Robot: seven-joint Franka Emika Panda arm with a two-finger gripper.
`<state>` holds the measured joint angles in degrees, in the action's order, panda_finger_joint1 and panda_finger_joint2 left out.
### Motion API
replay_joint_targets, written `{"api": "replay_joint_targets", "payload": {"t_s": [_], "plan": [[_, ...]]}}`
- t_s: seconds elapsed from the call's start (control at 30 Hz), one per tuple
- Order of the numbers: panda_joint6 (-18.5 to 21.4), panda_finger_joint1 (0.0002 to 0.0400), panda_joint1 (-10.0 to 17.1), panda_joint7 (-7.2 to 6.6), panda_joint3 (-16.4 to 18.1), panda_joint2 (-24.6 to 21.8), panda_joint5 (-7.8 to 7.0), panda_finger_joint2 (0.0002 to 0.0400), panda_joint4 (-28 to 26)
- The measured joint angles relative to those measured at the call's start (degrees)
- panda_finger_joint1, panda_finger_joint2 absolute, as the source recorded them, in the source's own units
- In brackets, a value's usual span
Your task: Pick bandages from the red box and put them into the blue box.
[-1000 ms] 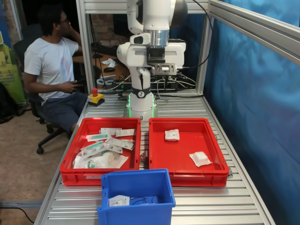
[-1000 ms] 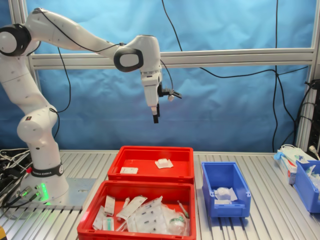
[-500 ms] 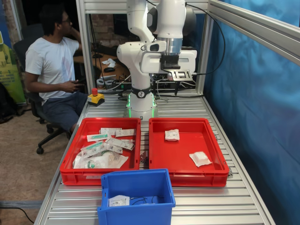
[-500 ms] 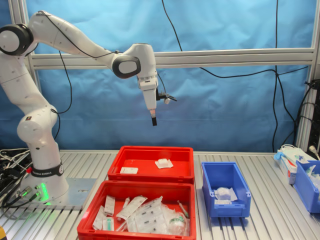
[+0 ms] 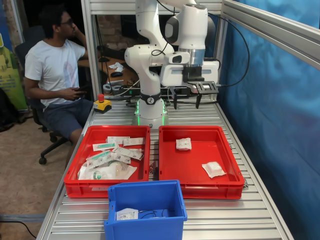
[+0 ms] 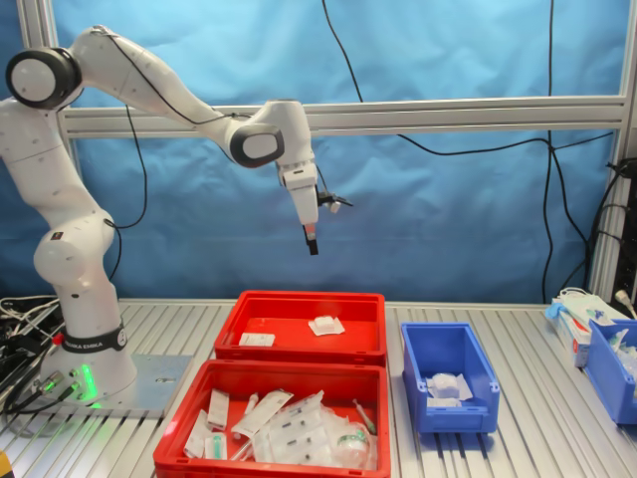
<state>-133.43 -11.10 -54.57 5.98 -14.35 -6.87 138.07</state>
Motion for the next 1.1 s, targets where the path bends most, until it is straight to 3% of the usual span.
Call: {"api": "replay_joint_targets", "payload": {"t_s": [0.3, 1.1], "plan": [[-4.5, 0.0400, 0.0, 0.00, 1.5, 7.0, -0.02, 0.0400, -0.2], [-6.0, 0.0400, -1.1, 0.00, 1.8, 23.2, -0.03, 0.0400, -9.7]]}}
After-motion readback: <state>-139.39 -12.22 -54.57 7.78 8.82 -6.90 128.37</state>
